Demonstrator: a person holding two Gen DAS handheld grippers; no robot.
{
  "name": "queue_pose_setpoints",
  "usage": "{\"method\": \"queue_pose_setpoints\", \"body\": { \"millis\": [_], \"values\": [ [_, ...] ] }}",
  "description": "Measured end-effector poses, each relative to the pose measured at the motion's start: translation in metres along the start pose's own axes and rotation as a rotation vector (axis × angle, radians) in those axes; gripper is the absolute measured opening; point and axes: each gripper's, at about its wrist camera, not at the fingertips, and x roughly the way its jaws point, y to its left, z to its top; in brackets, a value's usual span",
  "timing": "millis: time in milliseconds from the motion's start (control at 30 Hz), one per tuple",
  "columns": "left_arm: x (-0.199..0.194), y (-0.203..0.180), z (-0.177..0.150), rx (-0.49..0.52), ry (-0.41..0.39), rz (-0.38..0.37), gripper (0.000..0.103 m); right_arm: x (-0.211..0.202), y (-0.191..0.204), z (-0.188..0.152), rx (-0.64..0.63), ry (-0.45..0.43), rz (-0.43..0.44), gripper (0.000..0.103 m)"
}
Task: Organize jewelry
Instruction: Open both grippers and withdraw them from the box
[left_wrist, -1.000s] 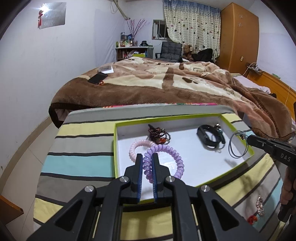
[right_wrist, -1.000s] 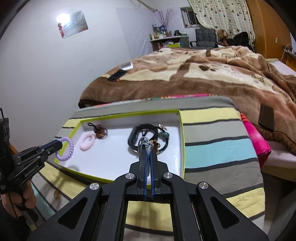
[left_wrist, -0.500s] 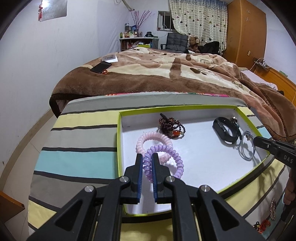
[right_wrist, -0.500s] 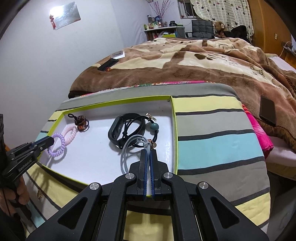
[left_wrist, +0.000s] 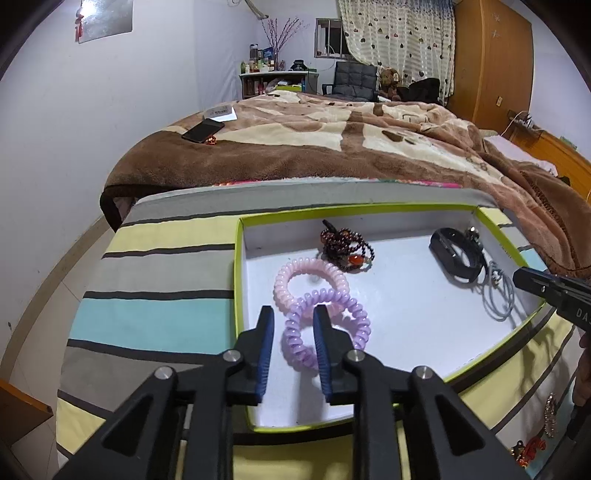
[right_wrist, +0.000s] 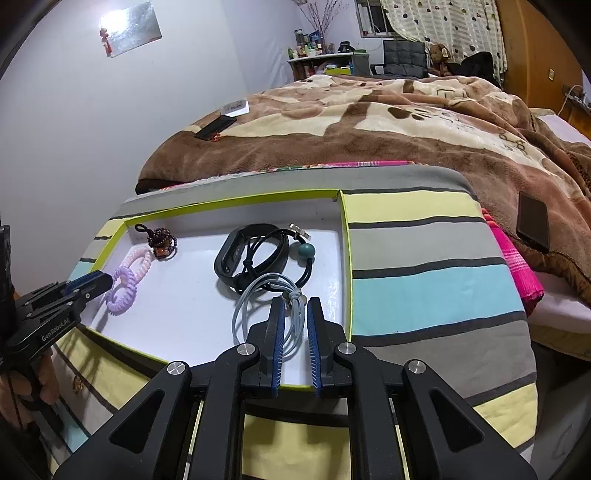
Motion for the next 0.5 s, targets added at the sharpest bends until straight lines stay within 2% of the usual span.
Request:
{"method": "queue_pose_setpoints", "body": {
  "millis": [200,500],
  "values": [
    [-0.018,0.001,-0.002,-0.009,-0.031,0.007,0.024,-0.018,0.006,-0.002,-0.02,-0.03,0.004,0.013],
    [-0.074,-0.009,-0.018,-0.009,-0.112,-0.025,0.024,-0.064,0.021,-0.024,-0.048,-0.095,0.013,0.013]
  ]
}}
